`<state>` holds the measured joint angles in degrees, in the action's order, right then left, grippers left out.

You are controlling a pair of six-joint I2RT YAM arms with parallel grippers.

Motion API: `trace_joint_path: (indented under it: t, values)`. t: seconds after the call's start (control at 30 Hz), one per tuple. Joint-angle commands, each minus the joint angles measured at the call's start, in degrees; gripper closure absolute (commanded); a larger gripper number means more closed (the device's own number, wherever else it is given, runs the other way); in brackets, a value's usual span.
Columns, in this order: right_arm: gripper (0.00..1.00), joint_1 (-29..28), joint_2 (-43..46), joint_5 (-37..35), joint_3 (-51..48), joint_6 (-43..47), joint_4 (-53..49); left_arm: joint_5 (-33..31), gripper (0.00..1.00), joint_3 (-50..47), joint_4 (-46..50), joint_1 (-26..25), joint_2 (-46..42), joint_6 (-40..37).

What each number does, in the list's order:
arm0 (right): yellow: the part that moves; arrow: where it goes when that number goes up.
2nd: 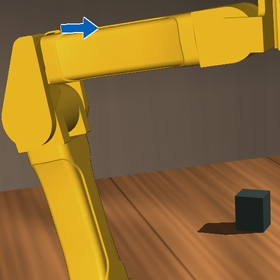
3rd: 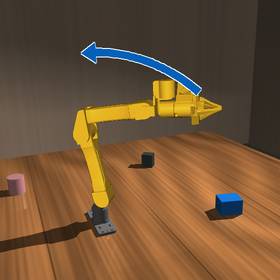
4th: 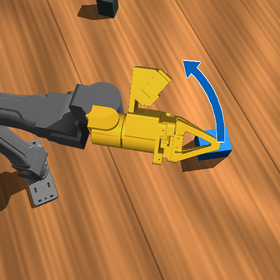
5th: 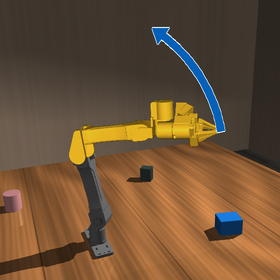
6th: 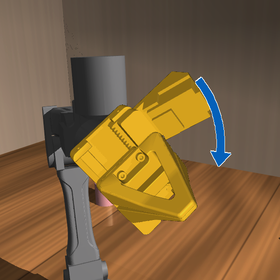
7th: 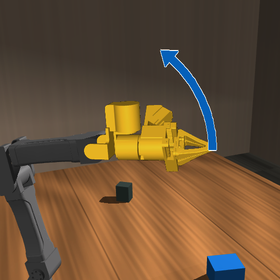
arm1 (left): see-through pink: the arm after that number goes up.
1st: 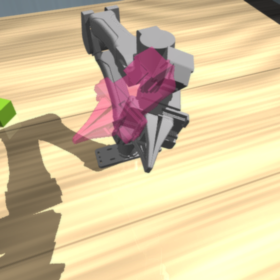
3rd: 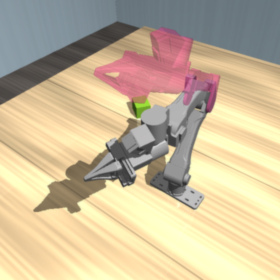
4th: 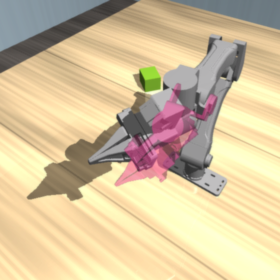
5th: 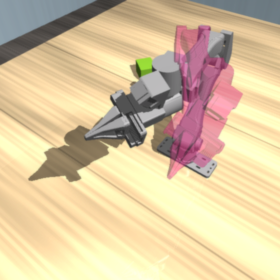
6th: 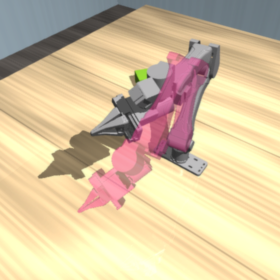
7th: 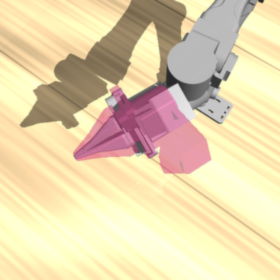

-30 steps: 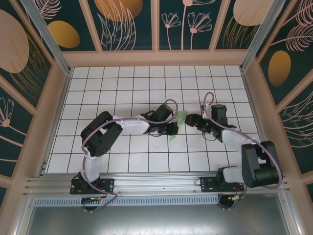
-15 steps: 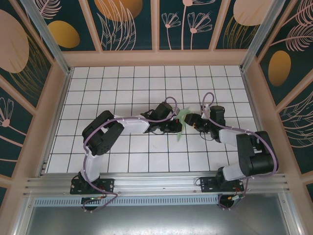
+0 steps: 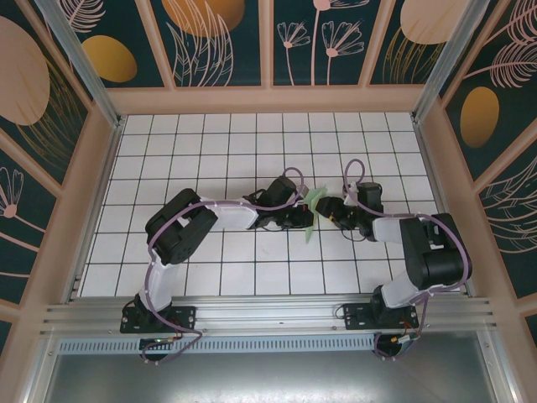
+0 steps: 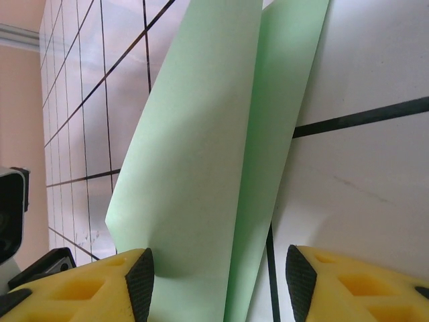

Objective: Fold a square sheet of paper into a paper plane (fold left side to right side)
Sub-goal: Fold the wing for the fifth time at the center of the table.

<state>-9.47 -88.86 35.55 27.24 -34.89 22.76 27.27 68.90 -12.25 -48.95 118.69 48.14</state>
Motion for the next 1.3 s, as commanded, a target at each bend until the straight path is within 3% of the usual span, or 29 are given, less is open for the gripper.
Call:
trace_joint_path:
  t: [0.0, 0.37, 0.67, 1.03, 1.27]
  values:
    - [0.43, -0.46, -1.44, -0.45, 1.75, -0.60, 1.07, 1.29, 0.93, -0.04, -1.77, 0.48, 0.92, 0.81]
    - [0.43, -0.66, -4.23, -0.79, 3.64, -1.24, 1.43, 1.23, 0.93, -0.26, -2.42, 0.45, 1.04, 1.49]
    - [0.45, -0.98, -6.65, -4.23, 5.80, 0.30, -7.75, 0.71, 0.80, -0.79, -3.41, 0.52, -0.11, 1.38]
    - [0.45, -1.02, -7.78, -4.00, 6.24, 0.35, -7.91, -0.90, 0.65, -1.32, -3.01, 1.13, -1.65, 0.29]
    - [0.45, -1.07, -7.88, -3.73, 6.50, 0.53, -8.13, -0.02, 0.64, 0.90, -2.60, 1.26, 0.35, -0.22]
